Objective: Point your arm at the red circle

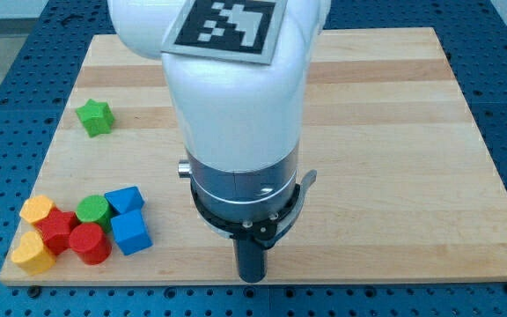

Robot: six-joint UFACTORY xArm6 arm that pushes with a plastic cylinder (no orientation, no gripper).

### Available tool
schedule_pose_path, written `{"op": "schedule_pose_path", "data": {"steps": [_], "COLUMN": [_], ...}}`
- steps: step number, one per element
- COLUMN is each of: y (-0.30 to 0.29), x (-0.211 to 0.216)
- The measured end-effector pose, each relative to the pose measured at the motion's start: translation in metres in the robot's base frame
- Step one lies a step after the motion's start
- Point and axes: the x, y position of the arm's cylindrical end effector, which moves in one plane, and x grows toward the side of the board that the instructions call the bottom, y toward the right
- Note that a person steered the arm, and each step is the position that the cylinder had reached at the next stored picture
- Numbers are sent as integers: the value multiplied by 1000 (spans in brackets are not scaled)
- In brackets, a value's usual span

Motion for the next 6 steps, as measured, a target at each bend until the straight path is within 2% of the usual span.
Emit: {"op": "schedule_pose_path", "data": {"steps": [1, 3, 5, 6], "y": [-5, -132, -168, -204], "x": [0, -1, -1, -1]}}
